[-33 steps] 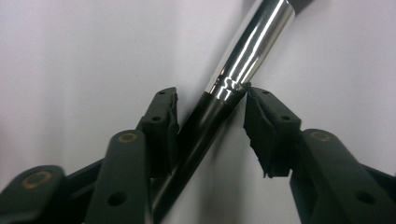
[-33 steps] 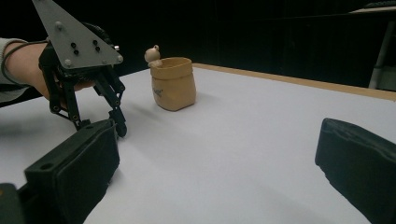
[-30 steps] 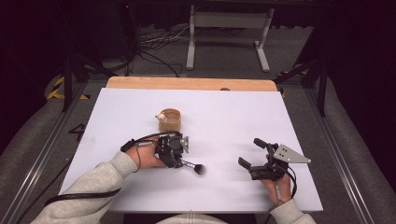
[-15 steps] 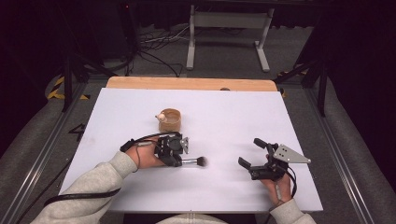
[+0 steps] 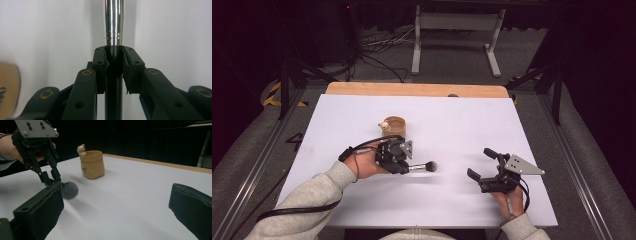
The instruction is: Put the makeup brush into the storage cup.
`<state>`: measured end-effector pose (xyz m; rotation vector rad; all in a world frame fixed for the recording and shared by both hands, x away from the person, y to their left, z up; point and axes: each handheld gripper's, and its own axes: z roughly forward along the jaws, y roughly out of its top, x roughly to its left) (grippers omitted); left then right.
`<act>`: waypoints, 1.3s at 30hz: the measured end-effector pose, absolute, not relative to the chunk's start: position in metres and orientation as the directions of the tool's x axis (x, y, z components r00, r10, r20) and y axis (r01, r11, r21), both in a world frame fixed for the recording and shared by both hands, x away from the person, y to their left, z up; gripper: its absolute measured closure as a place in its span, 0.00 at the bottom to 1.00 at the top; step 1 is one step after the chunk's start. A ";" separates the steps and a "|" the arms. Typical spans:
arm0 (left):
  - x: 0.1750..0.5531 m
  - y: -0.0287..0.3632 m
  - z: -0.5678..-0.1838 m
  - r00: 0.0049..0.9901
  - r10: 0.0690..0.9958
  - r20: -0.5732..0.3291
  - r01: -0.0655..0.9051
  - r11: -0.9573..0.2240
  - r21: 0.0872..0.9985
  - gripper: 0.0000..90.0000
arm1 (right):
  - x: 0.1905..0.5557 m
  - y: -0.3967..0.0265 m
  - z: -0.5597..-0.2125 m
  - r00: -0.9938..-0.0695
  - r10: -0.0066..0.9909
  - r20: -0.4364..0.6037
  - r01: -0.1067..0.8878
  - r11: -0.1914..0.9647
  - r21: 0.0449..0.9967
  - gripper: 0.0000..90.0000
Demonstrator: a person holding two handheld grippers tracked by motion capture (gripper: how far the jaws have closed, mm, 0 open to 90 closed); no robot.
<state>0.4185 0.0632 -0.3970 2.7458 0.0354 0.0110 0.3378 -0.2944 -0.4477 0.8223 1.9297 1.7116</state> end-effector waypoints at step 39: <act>0.424 0.097 -0.355 0.989 0.146 -0.018 0.104 -0.606 0.789 0.83 | 0.338 -0.295 -0.448 -0.733 0.676 0.076 0.154 0.056 0.986 0.00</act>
